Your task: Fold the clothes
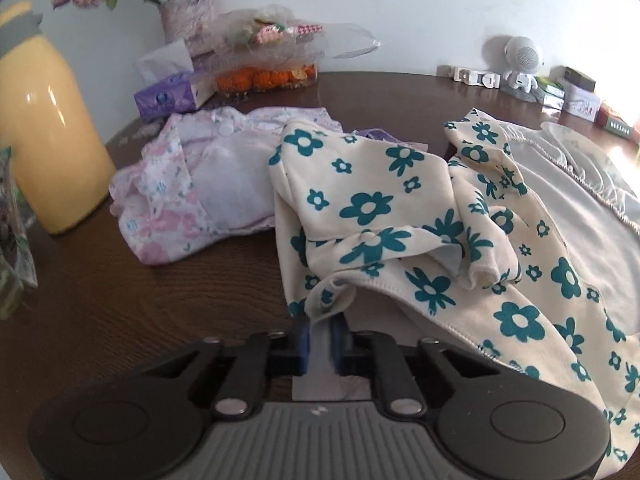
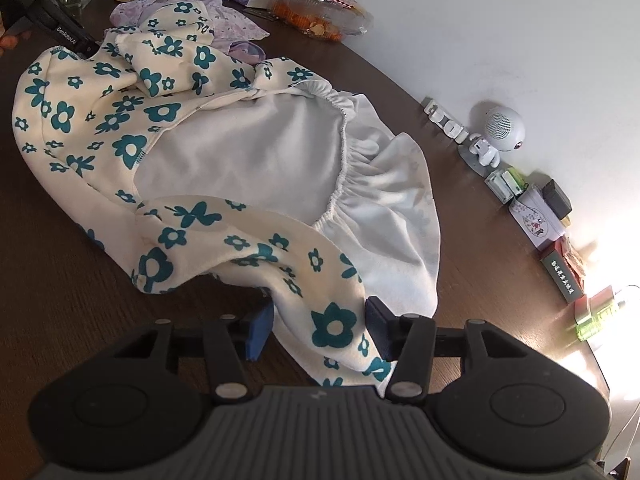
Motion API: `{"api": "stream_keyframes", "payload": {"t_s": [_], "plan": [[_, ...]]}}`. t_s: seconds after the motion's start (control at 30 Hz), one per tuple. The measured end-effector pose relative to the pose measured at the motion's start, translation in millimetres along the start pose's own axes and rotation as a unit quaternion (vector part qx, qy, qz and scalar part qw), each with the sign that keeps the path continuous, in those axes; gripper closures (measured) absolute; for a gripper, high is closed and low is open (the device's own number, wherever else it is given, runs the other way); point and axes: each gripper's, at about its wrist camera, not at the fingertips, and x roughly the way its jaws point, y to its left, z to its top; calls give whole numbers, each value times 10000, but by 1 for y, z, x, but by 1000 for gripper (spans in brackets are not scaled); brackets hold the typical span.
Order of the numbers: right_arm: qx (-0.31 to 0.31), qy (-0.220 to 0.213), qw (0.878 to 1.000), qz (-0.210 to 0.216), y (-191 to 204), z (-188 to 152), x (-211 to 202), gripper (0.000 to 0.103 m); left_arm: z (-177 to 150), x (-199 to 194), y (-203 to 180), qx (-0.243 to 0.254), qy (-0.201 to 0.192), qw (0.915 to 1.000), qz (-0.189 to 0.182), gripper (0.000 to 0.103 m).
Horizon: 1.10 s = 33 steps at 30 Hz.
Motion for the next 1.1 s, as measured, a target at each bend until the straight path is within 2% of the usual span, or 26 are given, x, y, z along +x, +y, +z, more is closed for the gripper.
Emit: {"api": "stream_keyframes", "payload": {"t_s": [0.03, 0.07, 0.2, 0.37, 0.57, 0.7, 0.8, 0.9, 0.97, 1.03, 1.1], "plan": [[24, -19, 10000, -25, -1, 0, -1, 92, -1, -4, 1, 29, -72, 10000, 45, 96], [64, -50, 9999, -82, -1, 0, -2, 97, -2, -9, 3, 19, -144, 9999, 67, 97], [341, -308, 9982, -390, -11, -1, -20, 99, -10, -41, 20, -6, -574, 9978, 345, 97], [493, -775, 9926, -792, -21, 3, -64, 99, -26, -101, 38, 54, -1085, 9927, 524, 97], [447, -1450, 9779, -1436, -39, 24, -123, 99, -23, -170, 40, 307, -1906, 9764, 969, 97], [431, -1532, 9743, -1595, -56, 43, -126, 99, -1, -171, 43, 386, -2022, 9737, 974, 97], [356, -1514, 9727, -1725, -71, 71, -113, 99, 36, -158, 51, 361, -2046, 9719, 1103, 97], [273, -1609, 9644, -2082, -92, 115, -102, 99, 89, -155, 58, 262, -2478, 9578, 1436, 97], [294, -1791, 9533, -2415, -111, 152, -104, 99, 125, -170, 64, 90, -2965, 9410, 1628, 97], [371, -2073, 9365, -2804, -131, 187, -116, 99, 155, -191, 66, 36, -3370, 9223, 1892, 97], [333, -2276, 9223, -3105, -141, 209, -128, 99, 174, -212, 68, -40, -3612, 9092, 2072, 97]]}}
